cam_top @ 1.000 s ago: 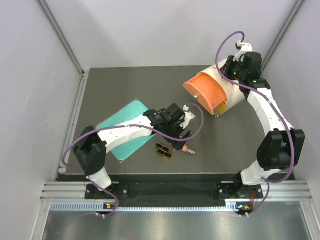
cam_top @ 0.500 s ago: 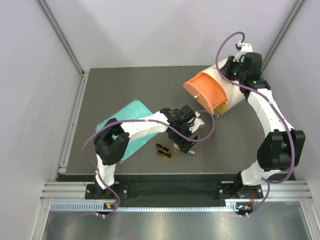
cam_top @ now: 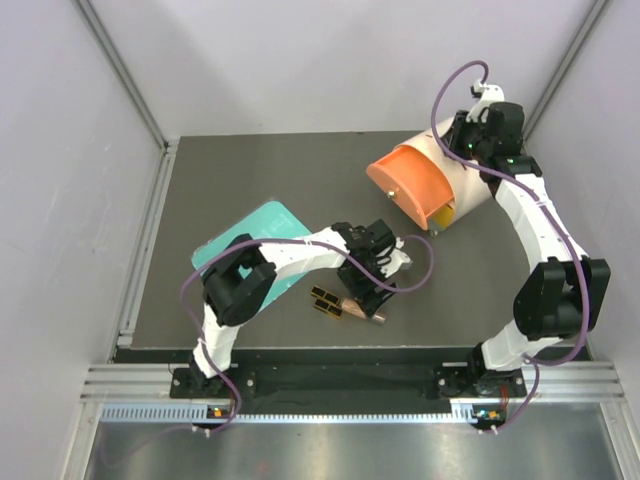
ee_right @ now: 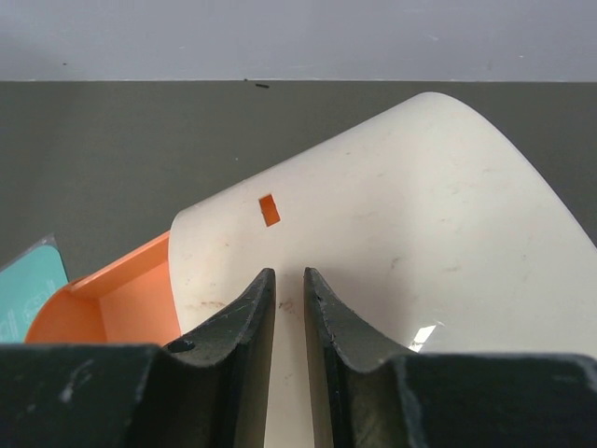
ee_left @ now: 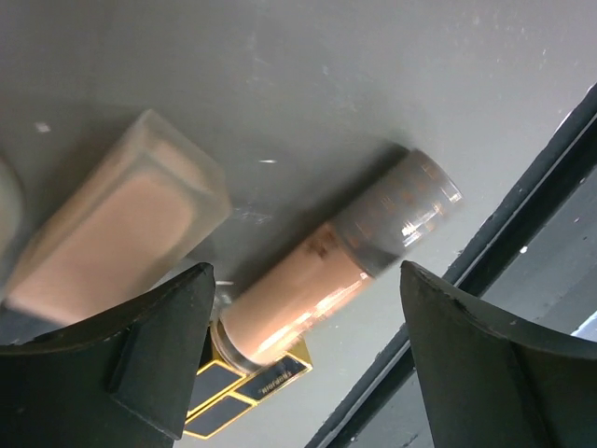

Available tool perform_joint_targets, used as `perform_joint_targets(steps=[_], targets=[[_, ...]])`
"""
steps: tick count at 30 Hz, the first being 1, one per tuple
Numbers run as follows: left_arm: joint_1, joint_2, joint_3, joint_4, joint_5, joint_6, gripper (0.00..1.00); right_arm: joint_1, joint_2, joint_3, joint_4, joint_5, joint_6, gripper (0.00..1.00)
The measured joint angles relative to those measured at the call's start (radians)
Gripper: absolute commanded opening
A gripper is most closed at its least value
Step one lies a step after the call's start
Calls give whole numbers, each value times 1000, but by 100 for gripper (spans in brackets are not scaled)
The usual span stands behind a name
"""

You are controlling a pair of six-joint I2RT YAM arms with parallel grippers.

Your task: Organize the makeup

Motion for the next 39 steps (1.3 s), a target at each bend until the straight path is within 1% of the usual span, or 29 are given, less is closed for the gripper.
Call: perform_joint_targets(steps=[5, 9, 11, 13, 14, 16, 17, 20, 21, 30, 33, 39], targets=[[-25, 6, -3, -14, -4, 19, 82, 0, 6, 10, -7, -1, -4, 21], [-37, -5, -41, -16, -27, 32, 79, 0, 8, 11, -8, -2, -5, 21], [-43, -15, -58, -16, -48, 35, 77, 0, 8, 11, -8, -3, -5, 21], [-50, -21, -68, -18, -72, 35, 71, 0, 8, 11, -7, -3, -5, 22], [-52, -21, -69, -19, -84, 35, 63, 0, 8, 10, -7, -3, -5, 22], [-56, -21, -70, -19, -102, 31, 52, 0, 8, 10, -6, -5, -5, 22], [-58, -21, -70, -20, -108, 30, 39, 0, 8, 10, -6, -6, -5, 22], [-61, -20, -67, -25, -113, 20, 15, 0, 8, 10, -6, -7, -6, 22], [-63, -18, -63, -28, -114, 14, 0, 0, 8, 10, -6, -7, -6, 22], [-66, 4, -2, -63, -134, 2, 0, 0, 8, 10, -5, -11, -11, 23], [-66, 4, 58, -81, -135, -1, 0, 0, 8, 9, -4, -13, -12, 22], [-67, 4, 242, -99, -130, -10, 0, 0, 7, 6, 0, -14, -11, 22]])
